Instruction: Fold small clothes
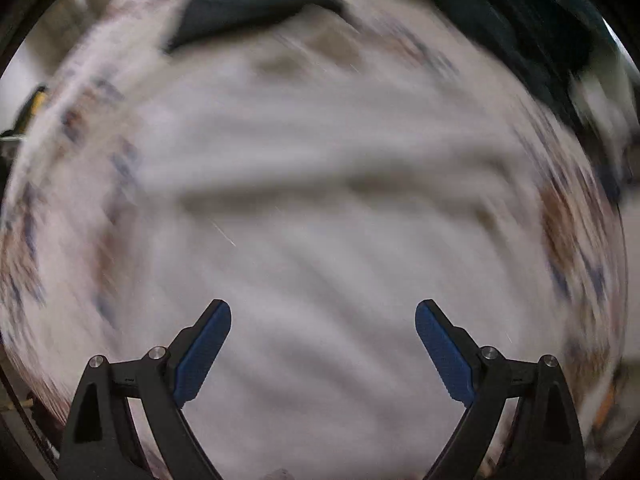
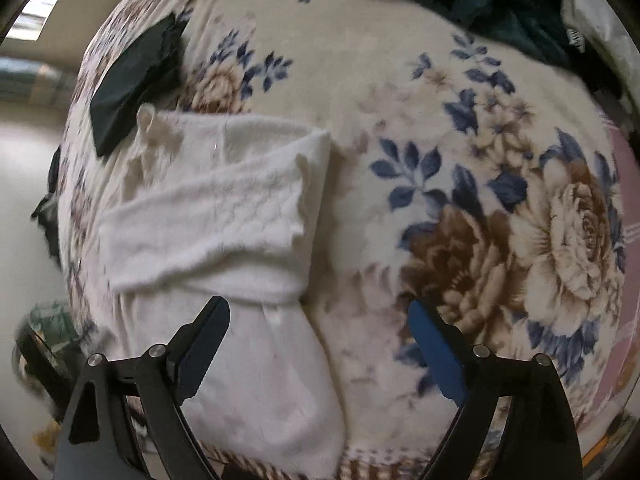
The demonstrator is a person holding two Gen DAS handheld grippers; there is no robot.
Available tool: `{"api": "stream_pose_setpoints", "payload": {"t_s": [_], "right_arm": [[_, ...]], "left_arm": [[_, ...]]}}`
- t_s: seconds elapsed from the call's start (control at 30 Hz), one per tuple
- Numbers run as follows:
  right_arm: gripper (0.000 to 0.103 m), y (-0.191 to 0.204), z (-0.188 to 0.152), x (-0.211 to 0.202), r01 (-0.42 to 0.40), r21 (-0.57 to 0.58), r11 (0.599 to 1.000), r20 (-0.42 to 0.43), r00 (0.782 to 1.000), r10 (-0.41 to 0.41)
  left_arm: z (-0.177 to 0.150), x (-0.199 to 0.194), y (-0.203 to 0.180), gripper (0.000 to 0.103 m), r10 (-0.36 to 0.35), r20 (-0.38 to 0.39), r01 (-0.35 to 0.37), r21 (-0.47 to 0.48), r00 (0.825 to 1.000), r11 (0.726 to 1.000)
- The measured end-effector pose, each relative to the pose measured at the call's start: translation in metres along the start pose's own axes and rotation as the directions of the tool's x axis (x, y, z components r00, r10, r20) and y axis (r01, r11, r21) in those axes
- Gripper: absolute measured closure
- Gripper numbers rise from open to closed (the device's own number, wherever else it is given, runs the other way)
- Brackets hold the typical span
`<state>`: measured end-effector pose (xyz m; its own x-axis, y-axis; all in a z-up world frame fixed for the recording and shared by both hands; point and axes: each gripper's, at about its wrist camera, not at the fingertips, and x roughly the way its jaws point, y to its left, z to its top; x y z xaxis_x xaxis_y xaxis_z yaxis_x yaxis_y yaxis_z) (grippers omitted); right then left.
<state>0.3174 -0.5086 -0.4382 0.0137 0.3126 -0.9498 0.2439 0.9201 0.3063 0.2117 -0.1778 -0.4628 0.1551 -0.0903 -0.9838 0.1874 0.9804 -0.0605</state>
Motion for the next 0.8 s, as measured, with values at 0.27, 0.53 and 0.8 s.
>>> {"api": "stream_pose_setpoints", "payload": {"t_s": [0.27, 0.53, 0.8], "right_arm": [[0.033, -0.024, 0.006, -0.007, 0.044, -0.214, 0.976, -0.075, 0.995, -0.061], [0.033, -0.066, 0.023, 0.006, -0.009, -0.159, 0.987, -0.121, 0.993, -0.01], [0.033, -0.047, 0.096, 0.086, -0.292, -0.018, 0.956, -0.158, 0.945, 0.285]], "left_arm": [[-0.101, 0.045, -0.191, 0.009, -0.104, -0.156, 0.117, 0.082, 0.982, 0.99], [-0.11, 0.099, -0.208, 0.101, -0.011, -0.185, 0.038, 0.146, 0.983, 0.989], [-0.096, 0.056, -0.158, 0.101, -0.063, -0.036, 0.062, -0.021, 0.997, 0.998]]}}
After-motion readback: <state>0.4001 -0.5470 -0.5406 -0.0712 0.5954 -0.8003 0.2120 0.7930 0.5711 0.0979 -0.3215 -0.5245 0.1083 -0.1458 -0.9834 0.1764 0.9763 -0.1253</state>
